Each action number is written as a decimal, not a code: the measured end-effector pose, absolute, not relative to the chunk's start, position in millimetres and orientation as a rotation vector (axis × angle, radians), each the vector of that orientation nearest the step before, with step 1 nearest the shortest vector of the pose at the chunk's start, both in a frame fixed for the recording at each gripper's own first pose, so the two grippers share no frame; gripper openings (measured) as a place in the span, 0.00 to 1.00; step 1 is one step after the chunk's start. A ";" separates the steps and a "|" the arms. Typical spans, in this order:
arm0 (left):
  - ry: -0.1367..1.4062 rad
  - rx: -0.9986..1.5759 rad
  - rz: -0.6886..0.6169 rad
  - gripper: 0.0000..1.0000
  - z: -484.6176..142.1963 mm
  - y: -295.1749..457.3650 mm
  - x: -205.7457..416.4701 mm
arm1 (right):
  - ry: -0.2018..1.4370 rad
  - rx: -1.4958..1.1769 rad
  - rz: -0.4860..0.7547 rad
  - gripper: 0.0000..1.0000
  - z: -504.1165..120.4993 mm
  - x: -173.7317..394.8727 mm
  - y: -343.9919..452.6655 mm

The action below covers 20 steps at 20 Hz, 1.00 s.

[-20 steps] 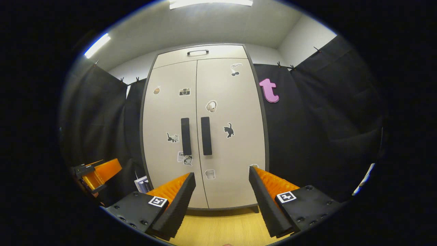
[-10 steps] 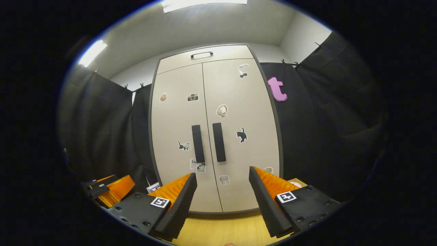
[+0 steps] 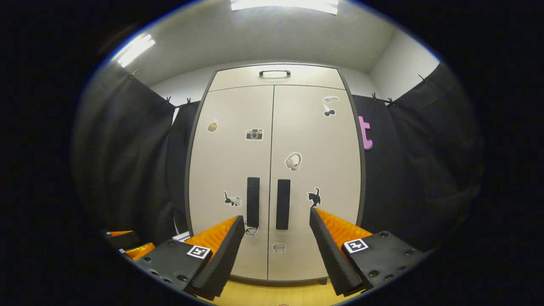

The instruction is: Open the right door of the double-door shoe cabinet with the right hand, and open the left door with the left hand.

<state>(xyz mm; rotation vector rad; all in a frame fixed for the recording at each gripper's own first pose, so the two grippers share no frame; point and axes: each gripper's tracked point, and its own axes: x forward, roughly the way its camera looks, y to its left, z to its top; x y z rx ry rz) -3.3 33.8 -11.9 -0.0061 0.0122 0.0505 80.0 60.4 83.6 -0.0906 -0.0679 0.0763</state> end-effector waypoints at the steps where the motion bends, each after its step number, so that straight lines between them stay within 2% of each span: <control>1: 0.009 -0.013 0.052 0.94 -10.7 34.8 -4.8 | -0.061 -0.068 0.095 0.98 88.6 90.2 66.1; 3: 0.004 -0.025 0.053 0.95 -7.8 38.0 -5.9 | -0.042 -0.015 0.133 0.93 96.1 109.6 74.5; 4: 0.001 -0.025 0.057 0.94 -6.3 40.5 -6.5 | -0.036 -0.007 0.138 0.98 98.6 120.4 75.7; 7: -0.007 -0.023 0.073 0.94 -3.9 48.2 -5.6 | -0.001 -0.003 0.156 0.98 96.9 150.7 80.8; 8: -0.011 -0.025 0.074 0.94 -3.2 50.1 -4.6 | 0.011 0.000 0.149 1.00 95.1 160.4 79.9; 13: -0.008 -0.002 0.088 0.94 -5.3 57.1 -1.4 | 0.031 -0.077 0.085 0.98 81.8 196.6 68.6; 14: -0.013 0.004 0.091 0.97 -3.3 58.0 -1.4 | 0.030 -0.099 0.055 0.98 80.4 202.5 62.2; 16: -0.015 0.006 0.095 0.94 -3.8 59.2 -2.3 | 0.022 -0.112 0.012 0.98 77.0 216.2 51.8; 20: -0.007 0.000 0.091 0.94 -6.8 58.6 -1.9 | 0.108 -0.078 0.015 0.98 52.6 244.2 43.9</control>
